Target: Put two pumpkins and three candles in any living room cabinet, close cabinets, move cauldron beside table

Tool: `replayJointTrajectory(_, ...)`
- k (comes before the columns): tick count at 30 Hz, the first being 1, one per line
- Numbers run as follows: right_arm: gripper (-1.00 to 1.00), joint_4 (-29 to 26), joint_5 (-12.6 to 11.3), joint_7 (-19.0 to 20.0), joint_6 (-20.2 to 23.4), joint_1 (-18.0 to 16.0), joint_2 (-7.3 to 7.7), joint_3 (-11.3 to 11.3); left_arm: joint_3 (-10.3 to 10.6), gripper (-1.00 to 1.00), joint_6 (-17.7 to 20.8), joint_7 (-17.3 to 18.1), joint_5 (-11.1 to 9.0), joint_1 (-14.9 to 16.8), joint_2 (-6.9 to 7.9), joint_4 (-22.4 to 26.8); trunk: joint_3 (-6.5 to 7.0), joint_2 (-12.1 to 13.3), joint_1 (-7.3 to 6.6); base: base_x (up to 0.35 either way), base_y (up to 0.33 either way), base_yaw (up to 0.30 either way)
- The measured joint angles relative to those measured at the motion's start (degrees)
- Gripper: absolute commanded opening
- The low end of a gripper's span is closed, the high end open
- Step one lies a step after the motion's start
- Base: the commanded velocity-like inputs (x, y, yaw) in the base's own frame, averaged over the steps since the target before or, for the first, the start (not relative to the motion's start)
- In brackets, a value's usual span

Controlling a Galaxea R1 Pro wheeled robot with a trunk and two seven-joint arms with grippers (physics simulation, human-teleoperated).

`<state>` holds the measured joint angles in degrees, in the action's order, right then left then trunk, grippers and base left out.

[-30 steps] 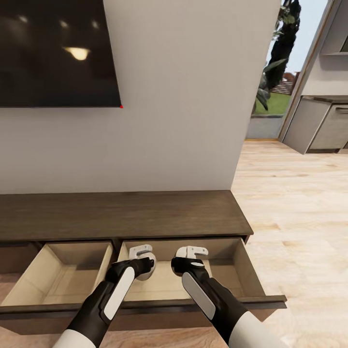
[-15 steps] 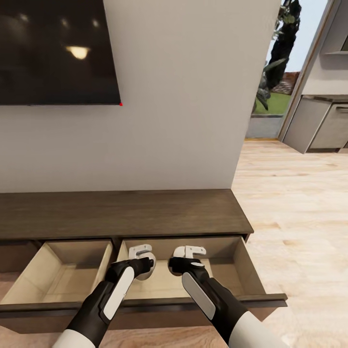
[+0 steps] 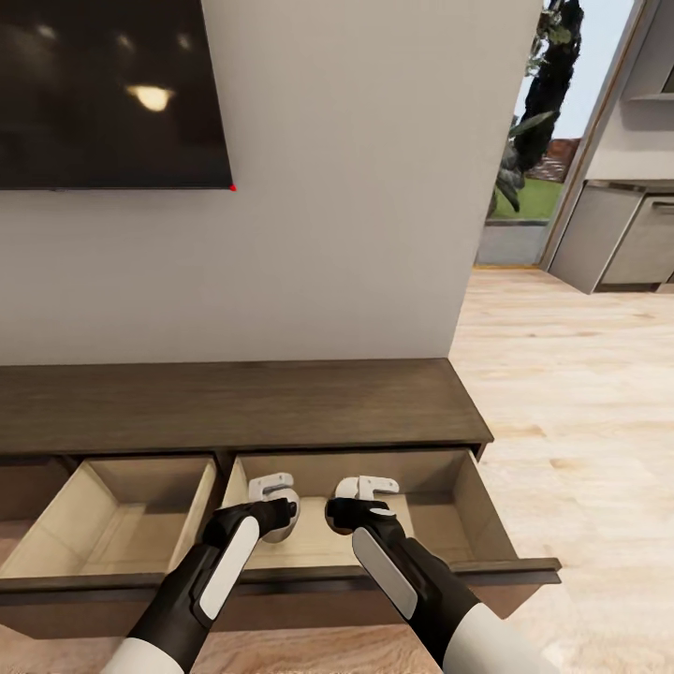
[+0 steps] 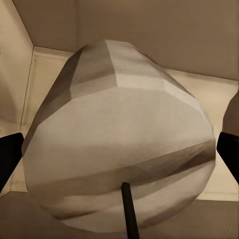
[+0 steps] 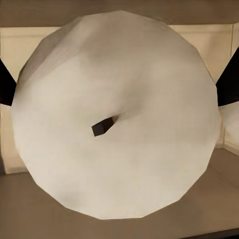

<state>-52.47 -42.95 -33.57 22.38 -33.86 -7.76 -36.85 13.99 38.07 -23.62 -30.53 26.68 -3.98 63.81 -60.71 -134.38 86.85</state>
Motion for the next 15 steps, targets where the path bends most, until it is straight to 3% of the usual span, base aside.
replayJointTrajectory(15, -1.00, 0.0, 0.0, 0.0, 0.0, 0.0, 0.00, 0.0, 0.0, -1.00, 0.0, -0.5, 0.0, 0.0, 0.03, 0.6, -2.69, -6.0, 3.29, 0.000, 0.000, 0.000)
